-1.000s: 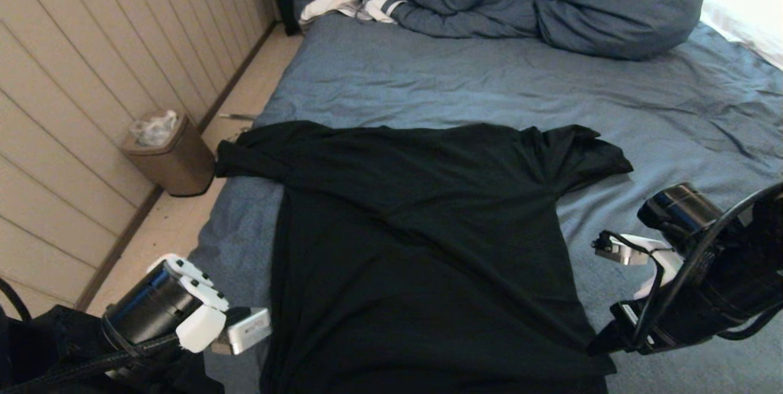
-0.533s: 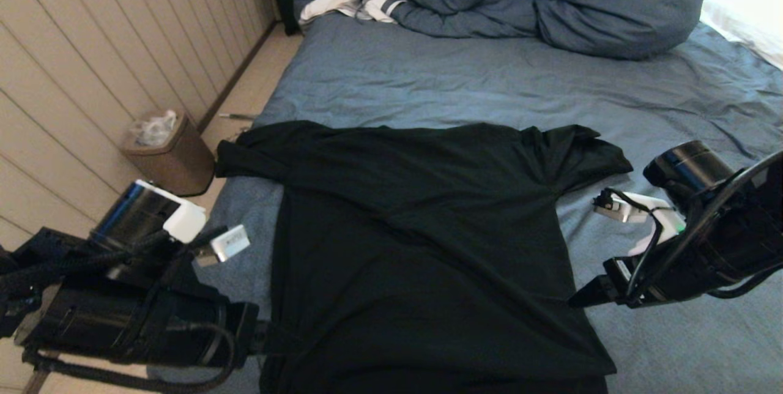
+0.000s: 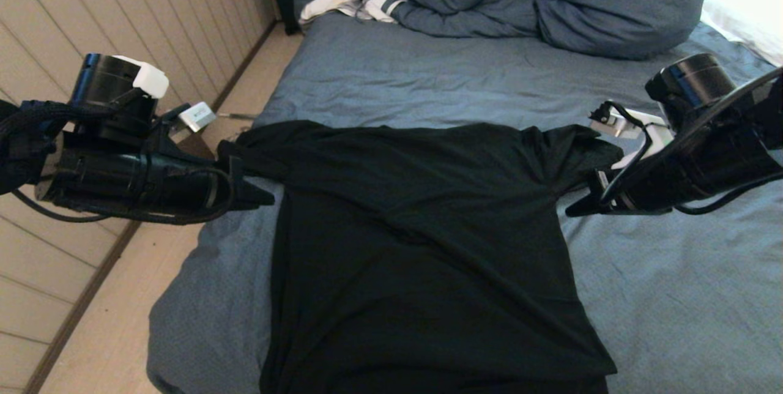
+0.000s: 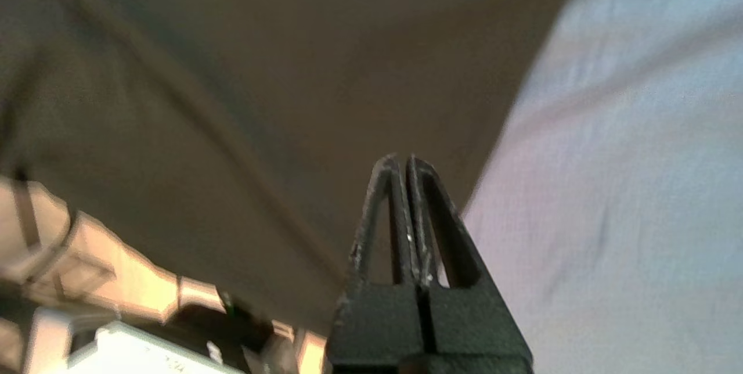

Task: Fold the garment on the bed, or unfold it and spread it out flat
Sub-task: Unford the black T-shirt

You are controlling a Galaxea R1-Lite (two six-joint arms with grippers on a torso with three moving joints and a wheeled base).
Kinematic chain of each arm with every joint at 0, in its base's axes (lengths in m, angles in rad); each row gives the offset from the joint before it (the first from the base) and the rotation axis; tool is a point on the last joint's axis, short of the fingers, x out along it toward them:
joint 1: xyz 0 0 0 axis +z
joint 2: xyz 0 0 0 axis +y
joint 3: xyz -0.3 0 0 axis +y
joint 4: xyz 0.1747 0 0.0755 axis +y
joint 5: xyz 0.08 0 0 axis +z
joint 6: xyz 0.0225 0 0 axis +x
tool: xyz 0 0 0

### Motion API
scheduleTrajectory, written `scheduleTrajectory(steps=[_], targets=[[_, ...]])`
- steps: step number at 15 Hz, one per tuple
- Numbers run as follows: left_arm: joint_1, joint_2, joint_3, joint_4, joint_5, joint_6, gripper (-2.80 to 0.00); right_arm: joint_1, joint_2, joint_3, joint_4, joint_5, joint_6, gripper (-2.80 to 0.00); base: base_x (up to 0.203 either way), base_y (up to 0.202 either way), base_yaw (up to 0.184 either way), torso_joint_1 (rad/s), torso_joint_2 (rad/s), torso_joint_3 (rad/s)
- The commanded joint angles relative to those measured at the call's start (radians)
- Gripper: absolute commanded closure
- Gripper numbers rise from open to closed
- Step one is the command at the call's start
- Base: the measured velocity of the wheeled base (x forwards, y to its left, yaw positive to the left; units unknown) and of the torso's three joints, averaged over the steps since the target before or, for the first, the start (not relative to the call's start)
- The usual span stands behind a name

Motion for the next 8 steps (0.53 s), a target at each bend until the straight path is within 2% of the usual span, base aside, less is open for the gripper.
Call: scheduleTrajectory(steps=[1,6,8], targets=[[0.012,0.109,-0.092,0.001,-0.001,-0.001,0.00,0.007,0.092,-0.098,0.003,0.002,0.016,0.00,0.000,0.000,0.000,0.000,0.00,0.000],[0.029,0.271,-0.328,0.000,-0.006,0.002,0.00,0.012,0.263,-0.348,-0.026,-0.007,0.062,0.00,0.000,0.000,0.000,0.000,0.00,0.000],[0.032,0.325,-0.414,0.000,-0.010,0.002,0.00,0.017,0.339,-0.440,-0.032,-0.045,0.063,0.00,0.000,0.000,0.000,0.000,0.00,0.000]])
